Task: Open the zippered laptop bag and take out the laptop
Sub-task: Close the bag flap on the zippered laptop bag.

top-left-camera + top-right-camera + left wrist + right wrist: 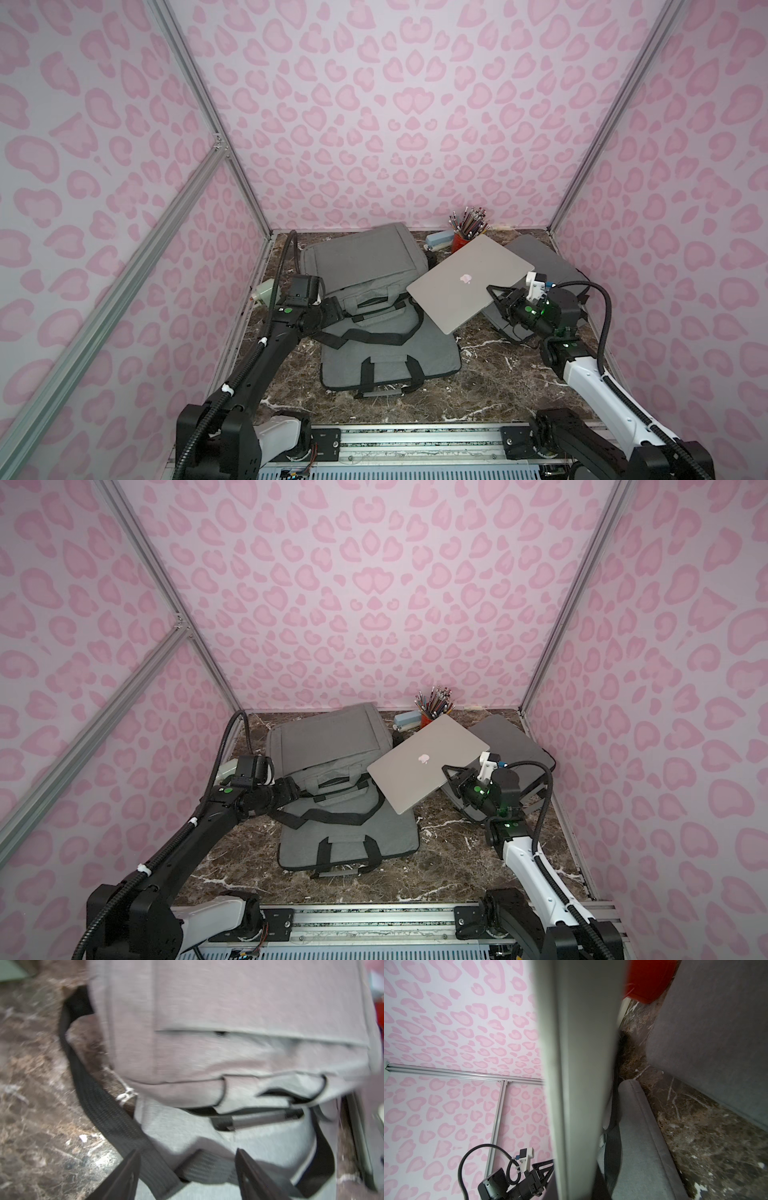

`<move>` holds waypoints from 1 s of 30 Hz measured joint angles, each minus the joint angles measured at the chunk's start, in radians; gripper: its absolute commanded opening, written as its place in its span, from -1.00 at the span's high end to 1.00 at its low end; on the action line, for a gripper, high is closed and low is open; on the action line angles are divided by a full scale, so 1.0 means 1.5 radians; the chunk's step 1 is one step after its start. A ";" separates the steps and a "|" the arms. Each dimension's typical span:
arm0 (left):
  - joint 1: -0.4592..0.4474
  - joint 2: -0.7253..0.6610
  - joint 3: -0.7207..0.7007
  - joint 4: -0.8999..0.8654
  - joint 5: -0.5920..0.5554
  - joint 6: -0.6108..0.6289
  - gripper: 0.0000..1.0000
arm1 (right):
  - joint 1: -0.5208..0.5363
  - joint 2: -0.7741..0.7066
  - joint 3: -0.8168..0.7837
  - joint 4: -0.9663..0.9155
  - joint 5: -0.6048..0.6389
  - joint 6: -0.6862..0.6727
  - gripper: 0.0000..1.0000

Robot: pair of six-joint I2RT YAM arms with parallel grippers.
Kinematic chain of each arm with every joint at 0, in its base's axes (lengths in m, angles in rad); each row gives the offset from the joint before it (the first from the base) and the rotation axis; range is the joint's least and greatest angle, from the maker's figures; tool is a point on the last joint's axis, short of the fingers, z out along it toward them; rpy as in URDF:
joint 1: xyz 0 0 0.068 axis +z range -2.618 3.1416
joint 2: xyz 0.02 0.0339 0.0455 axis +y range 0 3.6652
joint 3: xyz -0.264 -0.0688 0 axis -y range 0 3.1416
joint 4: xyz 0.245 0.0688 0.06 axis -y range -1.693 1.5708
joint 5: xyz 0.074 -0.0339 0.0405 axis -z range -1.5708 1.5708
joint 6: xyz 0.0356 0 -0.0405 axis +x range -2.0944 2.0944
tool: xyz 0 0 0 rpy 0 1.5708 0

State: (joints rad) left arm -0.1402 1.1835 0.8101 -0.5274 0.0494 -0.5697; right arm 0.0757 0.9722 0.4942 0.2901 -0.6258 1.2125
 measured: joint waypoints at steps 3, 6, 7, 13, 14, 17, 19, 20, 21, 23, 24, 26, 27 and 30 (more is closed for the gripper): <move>0.011 -0.010 -0.036 0.021 -0.004 -0.047 -0.56 | 0.000 0.002 0.000 0.003 -0.004 0.000 1.00; 0.019 -0.020 -0.052 0.024 -0.015 -0.080 -0.58 | 0.001 0.004 0.000 0.002 -0.005 -0.002 1.00; 0.020 -0.028 -0.057 0.023 -0.021 -0.094 -0.58 | 0.001 0.005 0.000 0.002 -0.005 -0.004 1.00; 0.023 -0.045 -0.098 0.013 -0.036 -0.177 -0.58 | 0.000 0.018 -0.001 0.003 -0.005 -0.012 1.00; 0.023 -0.046 -0.108 0.013 -0.033 -0.187 -0.57 | 0.000 0.019 -0.001 0.003 -0.005 -0.012 1.00; 0.023 -0.046 -0.141 0.019 -0.009 -0.225 -0.51 | 0.001 0.025 -0.001 0.005 -0.005 -0.012 1.00; 0.023 -0.044 -0.150 0.022 0.001 -0.241 -0.45 | 0.001 0.027 -0.002 0.009 -0.005 -0.013 1.00; 0.023 -0.041 -0.151 0.026 0.005 -0.248 -0.42 | 0.001 0.028 -0.004 0.012 -0.005 -0.013 1.00; 0.023 -0.037 -0.151 0.032 0.009 -0.251 -0.38 | 0.001 0.029 -0.004 0.012 -0.005 -0.013 1.00; 0.023 -0.028 -0.152 0.042 0.018 -0.260 -0.33 | 0.001 0.029 -0.007 0.012 -0.005 -0.013 1.00; 0.023 -0.022 -0.152 0.045 0.021 -0.260 -0.29 | 0.001 0.030 -0.008 0.012 -0.005 -0.013 1.00; 0.023 -0.012 -0.152 0.053 0.022 -0.265 -0.24 | 0.001 0.030 -0.011 0.011 -0.005 -0.012 1.00; 0.023 -0.006 -0.152 0.057 0.022 -0.265 -0.22 | 0.000 0.030 -0.011 0.011 -0.005 -0.013 1.00; 0.023 0.019 -0.148 0.065 0.026 -0.265 -0.08 | 0.000 0.028 -0.013 0.012 -0.005 -0.013 1.00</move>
State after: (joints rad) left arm -0.1059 1.2118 0.5880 -0.4301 0.0887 -0.9676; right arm 0.0761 1.0142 0.4747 0.3088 -0.6334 1.1934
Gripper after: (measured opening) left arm 0.587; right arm 0.123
